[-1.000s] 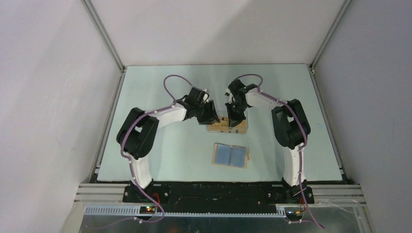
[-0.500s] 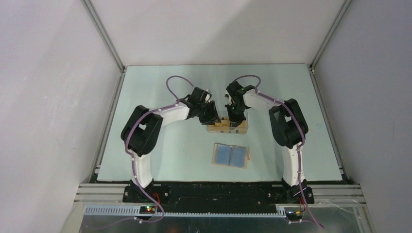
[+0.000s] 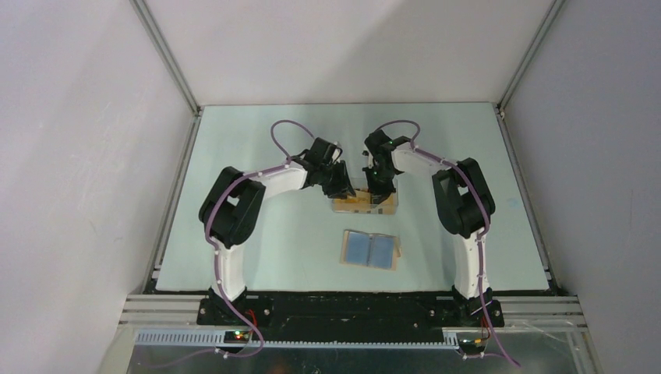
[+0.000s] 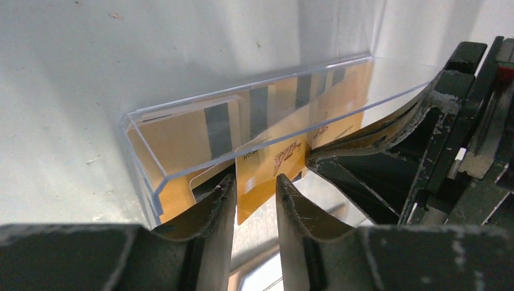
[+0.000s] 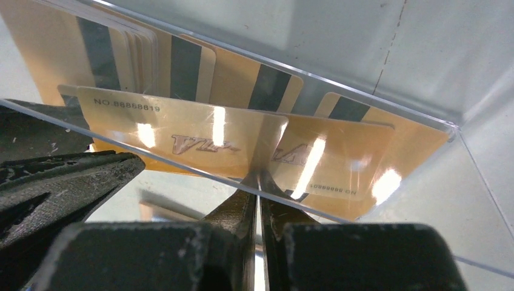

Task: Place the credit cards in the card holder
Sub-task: Pick up the credit card from the storage box.

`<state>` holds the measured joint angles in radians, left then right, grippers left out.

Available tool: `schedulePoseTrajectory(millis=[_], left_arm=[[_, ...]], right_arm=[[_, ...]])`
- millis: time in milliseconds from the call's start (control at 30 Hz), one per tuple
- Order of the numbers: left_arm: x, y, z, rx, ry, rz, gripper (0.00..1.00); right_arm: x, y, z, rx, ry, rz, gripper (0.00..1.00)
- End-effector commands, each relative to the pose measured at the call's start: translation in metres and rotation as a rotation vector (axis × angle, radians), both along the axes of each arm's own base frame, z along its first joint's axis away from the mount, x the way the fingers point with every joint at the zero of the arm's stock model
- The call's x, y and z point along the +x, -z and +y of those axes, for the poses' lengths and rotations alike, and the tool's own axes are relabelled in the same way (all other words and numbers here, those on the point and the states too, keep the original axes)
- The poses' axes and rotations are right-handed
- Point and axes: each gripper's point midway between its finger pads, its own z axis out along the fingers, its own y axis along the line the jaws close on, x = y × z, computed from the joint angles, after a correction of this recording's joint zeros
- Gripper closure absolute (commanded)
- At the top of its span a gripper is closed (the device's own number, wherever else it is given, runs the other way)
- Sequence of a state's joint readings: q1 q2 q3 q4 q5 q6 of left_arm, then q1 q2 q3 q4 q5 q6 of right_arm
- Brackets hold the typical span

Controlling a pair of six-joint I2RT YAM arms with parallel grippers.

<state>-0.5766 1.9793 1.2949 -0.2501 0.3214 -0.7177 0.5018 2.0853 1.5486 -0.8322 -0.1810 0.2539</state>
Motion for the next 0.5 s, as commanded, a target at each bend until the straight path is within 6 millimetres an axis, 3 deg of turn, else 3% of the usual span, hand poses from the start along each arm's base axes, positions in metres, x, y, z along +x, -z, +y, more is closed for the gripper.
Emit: schedulePoseTrajectory(millis=[0,267,367,467], left_arm=[[-0.007,-0.012,-0.017,-0.065,0.039,0.021,0.68],[-0.010,-0.030,-0.027,-0.163,0.063,0.006,0.86],[-0.009,-0.027,-0.024,-0.147,0.050,-0.002,0.99],[-0.009,-0.033,-0.021,-0.140,0.042,-0.026,1.00]], right_arm=[[0.006,0.014,0.000,0.004,0.017,-0.009,0.92],[0.009,0.004,0.004,0.057,0.024,-0.020,0.92],[0.012,-0.007,0.008,0.088,0.020,-0.042,0.88],[0.016,-0.029,0.011,0.119,0.008,-0.095,0.81]])
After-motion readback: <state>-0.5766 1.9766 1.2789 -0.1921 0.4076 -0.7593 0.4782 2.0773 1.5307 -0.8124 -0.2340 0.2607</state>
